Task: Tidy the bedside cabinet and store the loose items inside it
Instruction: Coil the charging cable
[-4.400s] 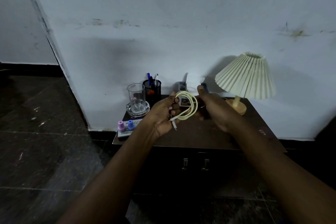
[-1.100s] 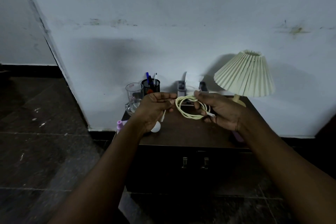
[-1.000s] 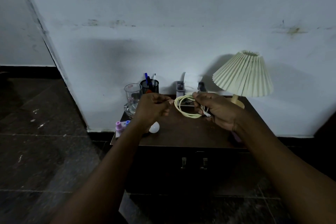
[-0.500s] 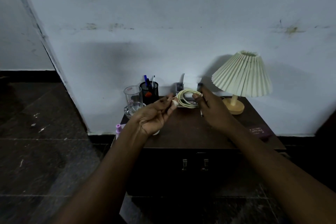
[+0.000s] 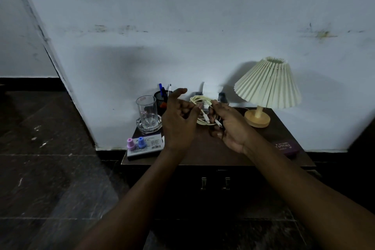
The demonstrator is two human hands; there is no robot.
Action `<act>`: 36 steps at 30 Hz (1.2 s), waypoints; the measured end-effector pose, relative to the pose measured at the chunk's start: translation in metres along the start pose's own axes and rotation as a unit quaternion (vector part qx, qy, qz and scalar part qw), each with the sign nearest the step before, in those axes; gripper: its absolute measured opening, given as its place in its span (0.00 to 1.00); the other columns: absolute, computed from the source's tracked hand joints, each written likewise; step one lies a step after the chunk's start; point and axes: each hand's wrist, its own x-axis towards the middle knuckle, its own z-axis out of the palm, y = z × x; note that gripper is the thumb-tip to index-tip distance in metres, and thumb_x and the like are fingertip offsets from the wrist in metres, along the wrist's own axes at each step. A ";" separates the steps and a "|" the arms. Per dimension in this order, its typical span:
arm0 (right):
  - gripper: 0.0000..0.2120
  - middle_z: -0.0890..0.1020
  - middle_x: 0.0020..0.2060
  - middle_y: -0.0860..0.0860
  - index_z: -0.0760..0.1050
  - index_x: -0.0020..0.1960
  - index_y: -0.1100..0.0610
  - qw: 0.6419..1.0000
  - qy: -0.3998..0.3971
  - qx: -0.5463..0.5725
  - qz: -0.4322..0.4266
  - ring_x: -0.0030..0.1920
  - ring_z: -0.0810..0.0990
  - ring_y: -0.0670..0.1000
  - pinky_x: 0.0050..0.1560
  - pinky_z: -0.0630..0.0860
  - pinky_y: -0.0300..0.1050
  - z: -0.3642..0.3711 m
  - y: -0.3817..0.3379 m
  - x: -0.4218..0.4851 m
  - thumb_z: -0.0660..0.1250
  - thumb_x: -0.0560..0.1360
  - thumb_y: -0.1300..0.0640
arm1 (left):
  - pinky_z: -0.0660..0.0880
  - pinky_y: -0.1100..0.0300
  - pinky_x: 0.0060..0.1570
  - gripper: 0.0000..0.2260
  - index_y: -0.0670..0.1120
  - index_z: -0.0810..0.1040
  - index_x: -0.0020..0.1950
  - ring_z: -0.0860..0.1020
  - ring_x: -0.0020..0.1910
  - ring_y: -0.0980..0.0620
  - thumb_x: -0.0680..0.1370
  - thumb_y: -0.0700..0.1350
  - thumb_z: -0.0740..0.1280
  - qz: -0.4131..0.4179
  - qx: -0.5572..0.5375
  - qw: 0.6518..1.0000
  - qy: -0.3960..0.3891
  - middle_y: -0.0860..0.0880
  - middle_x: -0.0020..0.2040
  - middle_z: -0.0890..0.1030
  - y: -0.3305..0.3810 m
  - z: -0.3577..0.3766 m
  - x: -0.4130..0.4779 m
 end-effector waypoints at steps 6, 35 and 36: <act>0.15 0.76 0.35 0.60 0.75 0.47 0.59 0.992 -0.007 -0.105 -0.070 0.25 0.69 0.52 0.25 0.64 0.42 0.004 -0.003 -0.005 0.60 0.85 0.49 | 0.77 0.56 0.41 0.20 0.51 0.70 0.67 0.80 0.45 0.49 0.79 0.41 0.73 0.161 0.146 0.976 -0.014 0.47 0.51 0.80 -0.010 -0.002 0.003; 0.18 0.71 0.32 0.54 0.70 0.46 0.61 0.952 0.040 -0.273 -0.136 0.27 0.66 0.47 0.29 0.64 0.43 -0.026 -0.005 0.006 0.57 0.86 0.47 | 0.81 0.47 0.55 0.10 0.42 0.83 0.52 0.83 0.46 0.48 0.71 0.40 0.75 -0.436 -0.310 0.812 -0.236 0.45 0.46 0.85 -0.009 -0.026 0.021; 0.17 0.71 0.33 0.55 0.70 0.46 0.59 0.952 0.036 -0.271 -0.137 0.26 0.66 0.47 0.29 0.63 0.43 -0.023 -0.003 0.006 0.57 0.86 0.48 | 0.80 0.47 0.56 0.10 0.43 0.83 0.52 0.82 0.46 0.49 0.71 0.41 0.76 -0.437 -0.316 0.814 -0.214 0.46 0.46 0.84 -0.009 -0.021 0.019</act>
